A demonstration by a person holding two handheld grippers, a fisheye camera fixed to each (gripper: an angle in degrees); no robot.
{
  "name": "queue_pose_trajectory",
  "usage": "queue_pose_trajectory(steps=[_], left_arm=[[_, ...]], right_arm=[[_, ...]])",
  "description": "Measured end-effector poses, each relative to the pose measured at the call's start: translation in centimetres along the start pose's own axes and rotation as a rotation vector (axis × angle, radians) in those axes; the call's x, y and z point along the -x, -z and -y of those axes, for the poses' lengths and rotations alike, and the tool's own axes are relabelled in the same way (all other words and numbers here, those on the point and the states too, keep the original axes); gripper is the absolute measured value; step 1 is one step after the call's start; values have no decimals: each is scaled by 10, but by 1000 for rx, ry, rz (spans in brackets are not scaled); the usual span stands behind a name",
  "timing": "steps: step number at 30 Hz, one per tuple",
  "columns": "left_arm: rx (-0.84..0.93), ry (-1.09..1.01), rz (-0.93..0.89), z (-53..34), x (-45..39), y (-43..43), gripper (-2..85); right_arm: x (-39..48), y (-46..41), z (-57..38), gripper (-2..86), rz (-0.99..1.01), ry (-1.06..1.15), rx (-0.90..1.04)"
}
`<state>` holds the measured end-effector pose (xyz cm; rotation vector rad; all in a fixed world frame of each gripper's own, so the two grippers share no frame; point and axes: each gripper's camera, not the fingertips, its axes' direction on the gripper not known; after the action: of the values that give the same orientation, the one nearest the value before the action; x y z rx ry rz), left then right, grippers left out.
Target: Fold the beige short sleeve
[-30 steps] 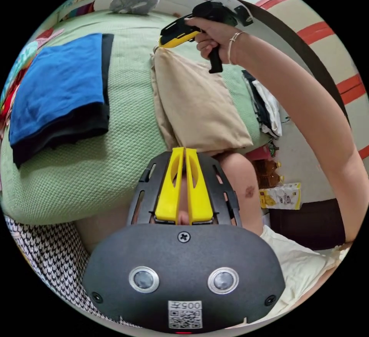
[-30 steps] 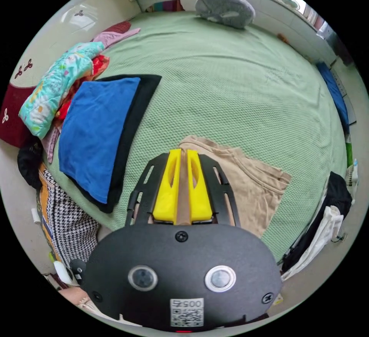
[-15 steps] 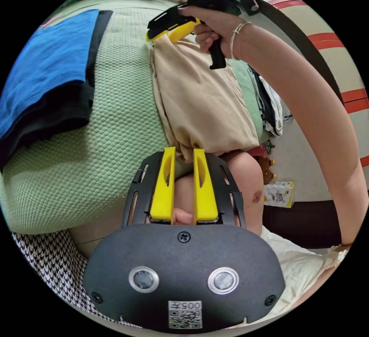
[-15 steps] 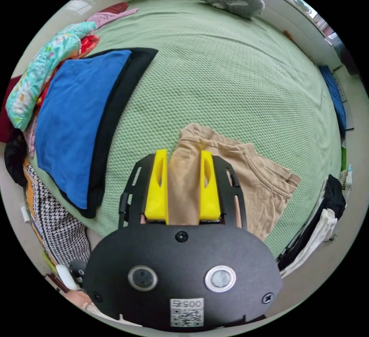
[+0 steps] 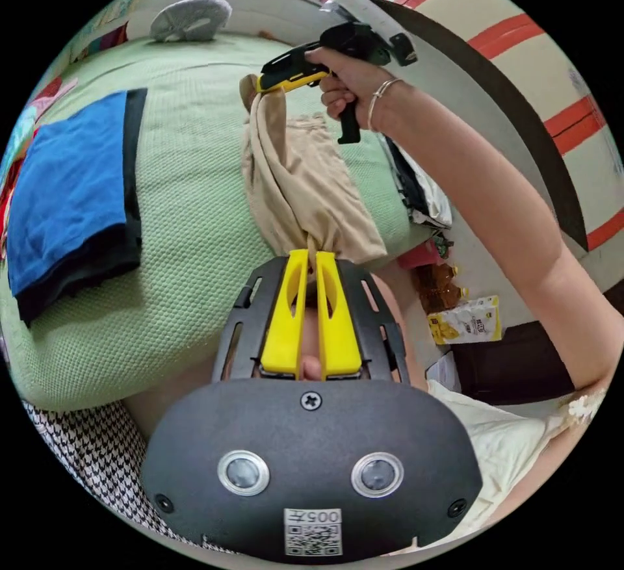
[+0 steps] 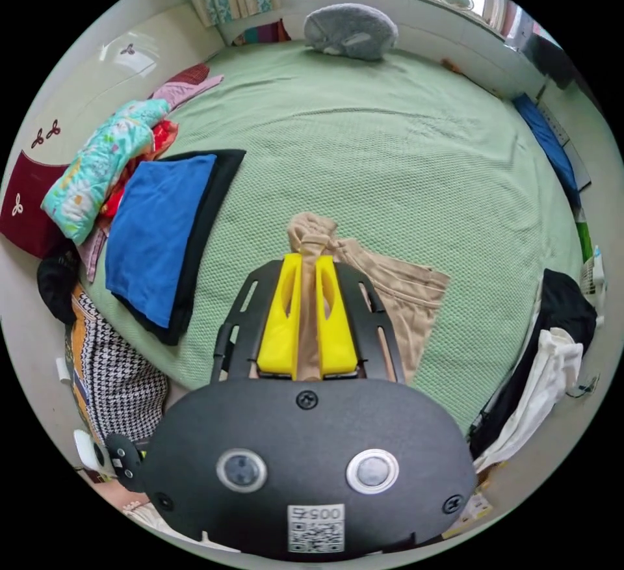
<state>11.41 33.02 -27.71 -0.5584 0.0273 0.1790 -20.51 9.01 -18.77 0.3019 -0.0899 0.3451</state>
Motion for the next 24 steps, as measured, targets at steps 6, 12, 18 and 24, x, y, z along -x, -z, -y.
queue_pose_trajectory(steps=[6, 12, 18, 24], left_arm=[[-14, -124, -44, 19, -66, -3, 38], [-4, -266, -150, 46, -140, -23, 37], [5, -369, -242, 75, -208, -48, 36], [56, -392, -282, 95, -242, -78, 37]], right_arm=[[-70, 62, -30, -5, 40, -119, -72], [-147, 127, -69, -7, -27, -212, -124], [-219, 177, -100, -7, -129, -298, -133], [-262, 180, -118, -7, -47, -376, -102]])
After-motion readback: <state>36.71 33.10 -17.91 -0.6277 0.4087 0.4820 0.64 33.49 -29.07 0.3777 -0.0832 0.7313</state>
